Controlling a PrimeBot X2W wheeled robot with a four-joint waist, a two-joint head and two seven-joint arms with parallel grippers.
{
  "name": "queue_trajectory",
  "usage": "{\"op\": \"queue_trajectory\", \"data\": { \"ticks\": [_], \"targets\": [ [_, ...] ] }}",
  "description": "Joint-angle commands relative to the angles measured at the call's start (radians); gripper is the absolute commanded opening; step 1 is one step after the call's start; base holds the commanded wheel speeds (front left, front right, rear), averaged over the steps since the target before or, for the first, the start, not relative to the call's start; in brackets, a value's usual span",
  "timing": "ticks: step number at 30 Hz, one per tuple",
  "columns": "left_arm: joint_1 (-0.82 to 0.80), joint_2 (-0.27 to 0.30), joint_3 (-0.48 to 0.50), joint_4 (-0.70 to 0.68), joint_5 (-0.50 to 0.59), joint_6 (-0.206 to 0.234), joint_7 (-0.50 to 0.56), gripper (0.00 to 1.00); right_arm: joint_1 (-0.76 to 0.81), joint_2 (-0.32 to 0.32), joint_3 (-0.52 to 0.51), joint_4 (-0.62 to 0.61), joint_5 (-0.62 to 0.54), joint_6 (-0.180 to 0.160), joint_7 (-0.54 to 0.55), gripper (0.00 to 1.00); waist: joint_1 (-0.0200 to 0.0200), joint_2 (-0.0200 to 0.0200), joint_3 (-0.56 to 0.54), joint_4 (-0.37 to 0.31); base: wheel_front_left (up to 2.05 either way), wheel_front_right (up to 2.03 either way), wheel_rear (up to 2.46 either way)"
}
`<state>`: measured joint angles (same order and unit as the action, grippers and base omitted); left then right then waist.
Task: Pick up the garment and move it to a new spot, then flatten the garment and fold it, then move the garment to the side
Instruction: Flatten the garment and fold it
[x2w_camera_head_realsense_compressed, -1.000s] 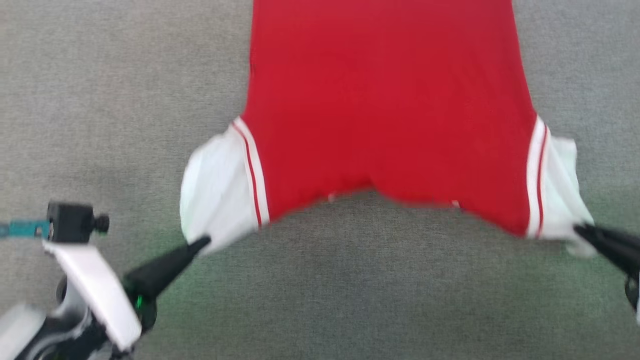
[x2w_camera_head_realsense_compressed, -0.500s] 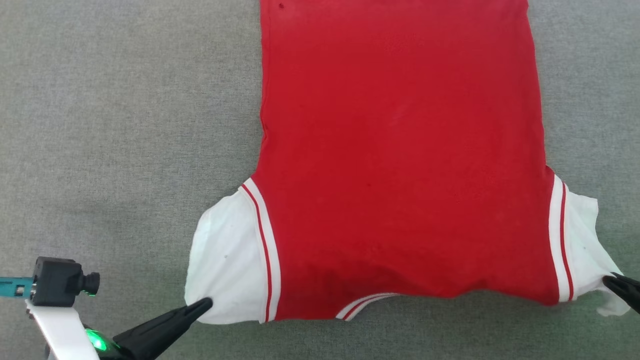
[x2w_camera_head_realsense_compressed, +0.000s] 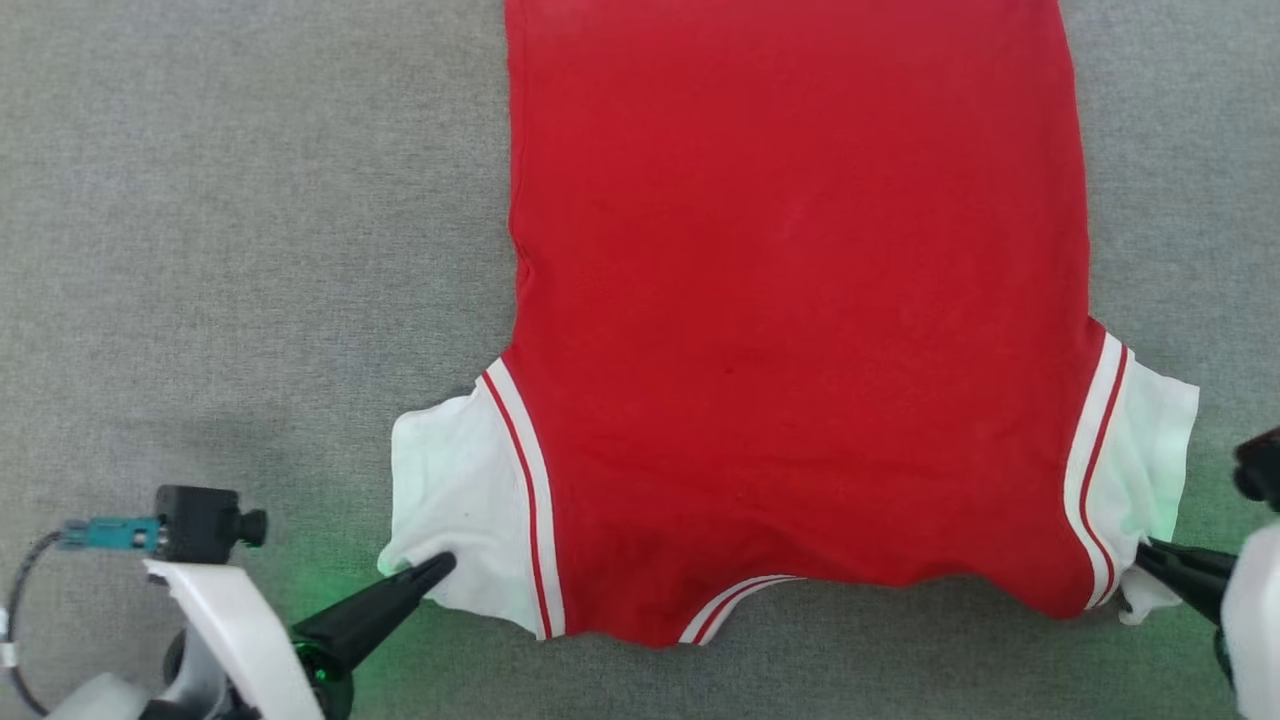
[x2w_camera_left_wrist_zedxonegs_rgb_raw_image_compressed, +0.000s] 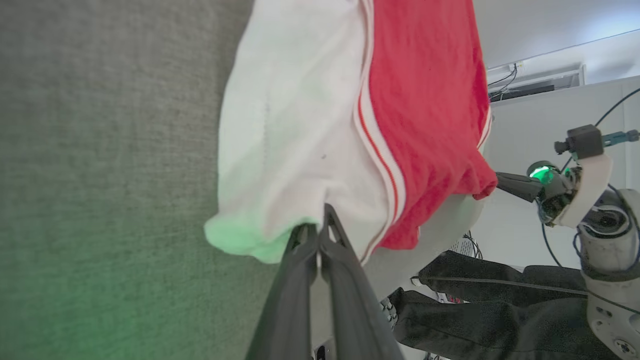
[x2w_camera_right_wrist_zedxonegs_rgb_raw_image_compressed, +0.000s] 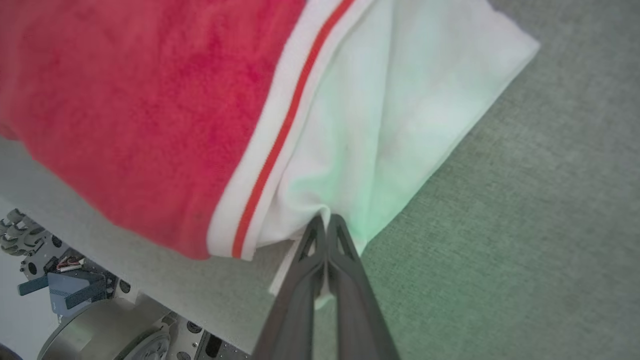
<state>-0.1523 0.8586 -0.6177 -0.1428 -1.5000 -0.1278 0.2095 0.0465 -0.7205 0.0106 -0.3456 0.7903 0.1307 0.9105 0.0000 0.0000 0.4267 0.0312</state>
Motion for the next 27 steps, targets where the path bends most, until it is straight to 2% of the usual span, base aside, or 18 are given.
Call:
{"op": "queue_trajectory", "data": {
  "ticks": [1,13,14,15,16,18,22,27],
  "targets": [
    [-0.024,-0.027,-0.015,0.035,0.012,-0.005,0.000,0.00,-0.027,0.006,0.036,0.039,-0.019,0.000,-0.010,0.00,0.0000,0.0000,0.003,0.000,0.00,0.00,0.00],
    [-0.067,-0.093,-0.057,0.143,0.032,-0.002,-0.017,0.00,-0.099,0.013,0.190,0.160,-0.061,0.000,-0.081,0.00,0.0000,0.0000,0.005,-0.009,0.00,0.00,0.00],
    [-0.063,-0.090,-0.058,0.143,0.029,-0.002,-0.017,0.00,-0.112,0.012,0.192,0.157,-0.065,0.000,-0.093,0.16,0.0000,0.0000,0.002,-0.013,0.00,0.00,0.00],
    [-0.059,-0.088,-0.059,0.145,0.028,-0.002,-0.020,0.00,-0.121,0.008,0.193,0.154,-0.068,0.000,-0.104,0.48,0.0000,0.0000,0.000,-0.016,0.00,0.00,0.00],
    [-0.053,-0.085,-0.059,0.145,0.027,-0.002,-0.026,0.00,-0.127,0.003,0.196,0.147,-0.070,0.000,-0.108,1.00,0.0000,0.0000,-0.003,-0.019,0.00,0.00,0.00],
    [-0.042,-0.080,-0.062,0.140,0.024,-0.002,-0.032,0.00,-0.129,-0.012,0.190,0.127,-0.057,0.000,-0.112,1.00,0.0000,0.0000,-0.010,-0.023,0.00,0.00,0.00],
    [-0.022,-0.068,-0.068,0.110,0.027,-0.002,-0.047,0.00,-0.097,-0.048,0.115,0.048,-0.014,0.000,-0.088,1.00,0.0000,0.0000,-0.015,-0.021,0.00,0.00,0.00],
    [-0.029,-0.070,-0.082,0.054,0.056,-0.002,-0.070,0.00,-0.066,-0.091,-0.091,-0.094,0.055,0.000,-0.037,1.00,0.0000,0.0000,-0.001,0.010,0.00,0.00,0.00]
  ]
}}
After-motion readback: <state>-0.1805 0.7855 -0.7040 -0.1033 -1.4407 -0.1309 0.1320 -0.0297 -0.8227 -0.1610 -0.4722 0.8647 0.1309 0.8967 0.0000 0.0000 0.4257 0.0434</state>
